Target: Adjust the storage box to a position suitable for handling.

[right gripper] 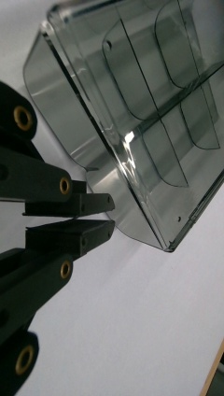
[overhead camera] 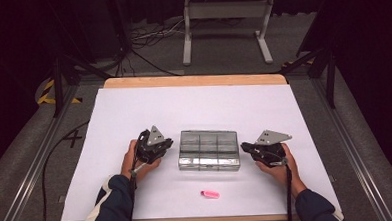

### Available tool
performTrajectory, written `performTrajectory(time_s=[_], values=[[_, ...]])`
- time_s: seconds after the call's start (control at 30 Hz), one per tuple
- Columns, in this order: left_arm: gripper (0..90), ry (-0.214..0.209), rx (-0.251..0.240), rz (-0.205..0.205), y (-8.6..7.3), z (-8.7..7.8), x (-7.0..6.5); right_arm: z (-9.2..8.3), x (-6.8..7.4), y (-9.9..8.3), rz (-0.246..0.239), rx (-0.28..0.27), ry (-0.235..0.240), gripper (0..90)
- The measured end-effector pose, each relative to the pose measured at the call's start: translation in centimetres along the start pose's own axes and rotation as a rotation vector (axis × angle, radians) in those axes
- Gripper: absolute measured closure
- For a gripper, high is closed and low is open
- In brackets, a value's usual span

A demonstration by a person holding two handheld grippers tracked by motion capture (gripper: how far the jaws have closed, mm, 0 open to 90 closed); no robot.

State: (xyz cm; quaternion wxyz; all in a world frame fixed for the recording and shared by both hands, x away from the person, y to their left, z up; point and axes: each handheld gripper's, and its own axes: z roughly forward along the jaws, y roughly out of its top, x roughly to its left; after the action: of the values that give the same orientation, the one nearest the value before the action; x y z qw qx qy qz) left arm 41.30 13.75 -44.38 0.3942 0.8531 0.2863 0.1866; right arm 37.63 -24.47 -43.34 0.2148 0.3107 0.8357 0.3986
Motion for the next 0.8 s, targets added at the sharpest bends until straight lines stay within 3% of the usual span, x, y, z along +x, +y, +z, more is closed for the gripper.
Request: performTrajectory(time_s=[0.23,0.37,0.47,0.7,0.8], values=[[88.3,-0.029,0.030,0.040,0.5,1.2,-0.4,1.4,-0.1,0.3,0.022,0.015,0.008,90.0],[87.9,-0.053,0.023,0.029,0.8,1.4,-0.4,1.8,-0.4,0.4,0.041,0.019,0.009,90.0],[90.0,-0.045,0.031,0.039,1.0,1.6,-0.6,1.9,-0.2,0.5,0.033,0.016,0.009,90.0],[90.0,-0.085,0.021,0.012,0.6,1.6,-0.3,1.9,-0.1,0.5,0.031,0.014,0.014,90.0],[90.0,-0.088,0.020,0.023,0.7,1.5,-0.3,1.9,-0.1,0.4,0.028,0.011,0.021,90.0]])
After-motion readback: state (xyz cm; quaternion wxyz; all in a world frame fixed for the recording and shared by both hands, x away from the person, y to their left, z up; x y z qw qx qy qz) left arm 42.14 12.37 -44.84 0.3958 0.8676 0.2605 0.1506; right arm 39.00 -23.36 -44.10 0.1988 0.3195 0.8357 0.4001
